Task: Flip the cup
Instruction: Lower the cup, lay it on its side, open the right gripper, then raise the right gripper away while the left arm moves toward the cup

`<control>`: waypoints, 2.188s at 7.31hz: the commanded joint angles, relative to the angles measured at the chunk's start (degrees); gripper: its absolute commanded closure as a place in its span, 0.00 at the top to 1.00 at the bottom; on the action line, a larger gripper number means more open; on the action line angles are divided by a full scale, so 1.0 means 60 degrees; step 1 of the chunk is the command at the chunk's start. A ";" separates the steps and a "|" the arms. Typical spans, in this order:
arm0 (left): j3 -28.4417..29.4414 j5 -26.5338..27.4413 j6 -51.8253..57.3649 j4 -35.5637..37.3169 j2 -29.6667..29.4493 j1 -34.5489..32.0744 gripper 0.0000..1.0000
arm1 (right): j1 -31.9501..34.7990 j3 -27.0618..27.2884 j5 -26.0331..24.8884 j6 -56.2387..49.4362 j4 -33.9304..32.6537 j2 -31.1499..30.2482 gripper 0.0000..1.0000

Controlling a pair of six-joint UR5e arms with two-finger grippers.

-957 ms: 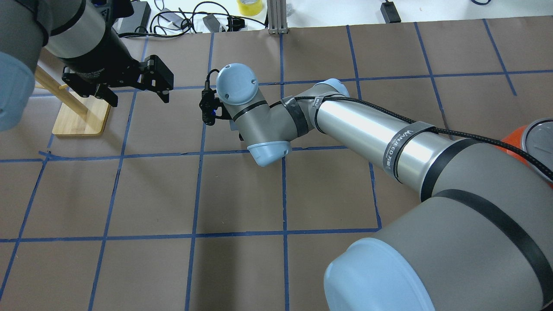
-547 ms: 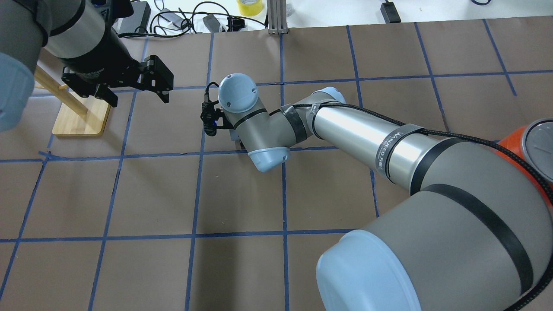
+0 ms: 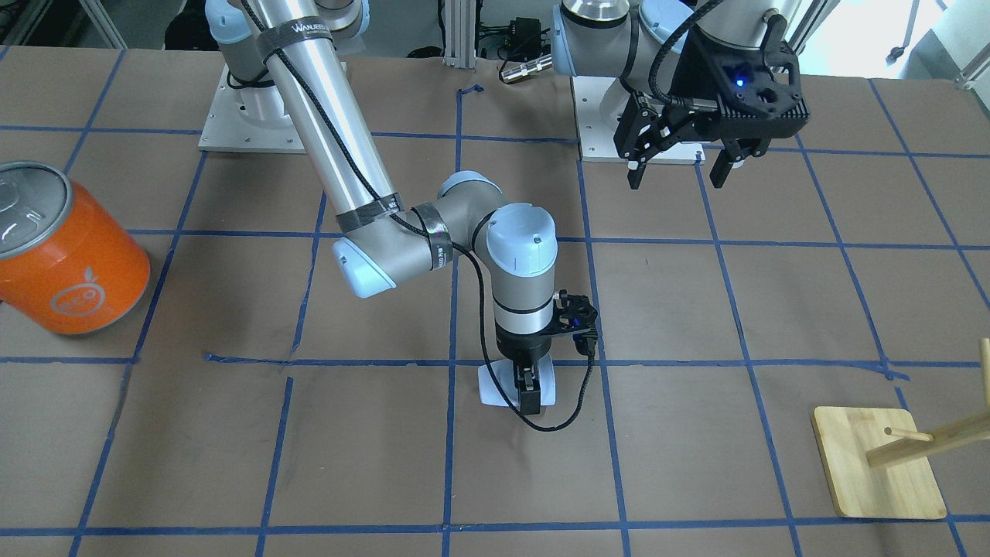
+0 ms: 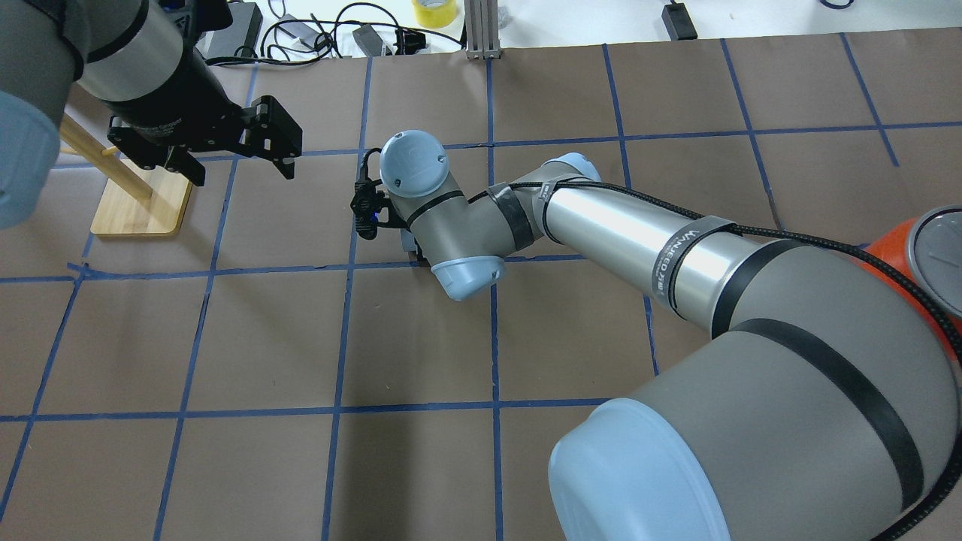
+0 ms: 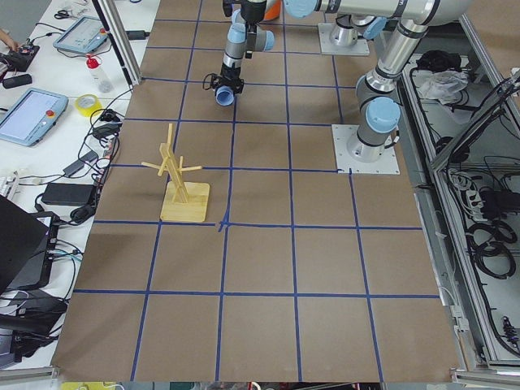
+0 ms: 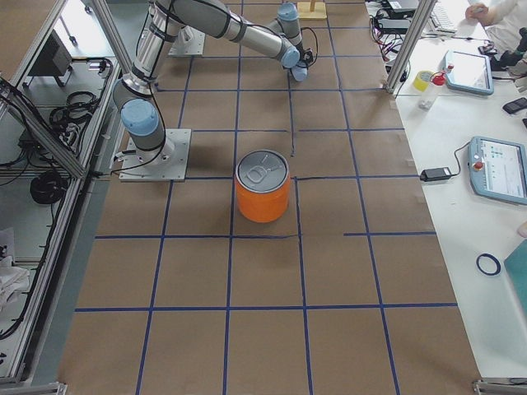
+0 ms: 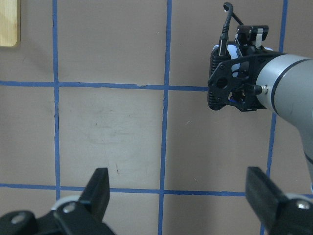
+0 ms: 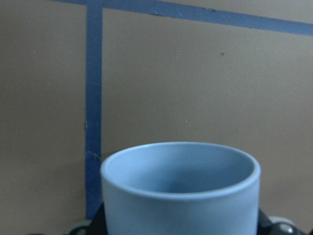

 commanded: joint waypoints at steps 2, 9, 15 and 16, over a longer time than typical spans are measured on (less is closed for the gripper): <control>0.0000 -0.0001 0.0001 0.0000 0.0004 0.0000 1.00 | -0.0010 -0.0012 0.0234 0.0215 0.0023 -0.0076 1.00; 0.0000 0.0029 0.0001 -0.0015 0.0005 0.0000 1.00 | -0.0374 -0.0144 0.0263 0.2151 0.1091 -0.1741 0.99; -0.0131 -0.0424 0.0103 0.0364 -0.0593 0.0117 1.00 | -0.4104 0.0032 0.0263 0.9489 0.3874 -0.3646 1.00; -0.0625 -0.0716 0.0118 0.1715 -0.1089 0.0175 1.00 | -0.4706 0.0032 0.0147 0.9778 0.5079 -0.4100 1.00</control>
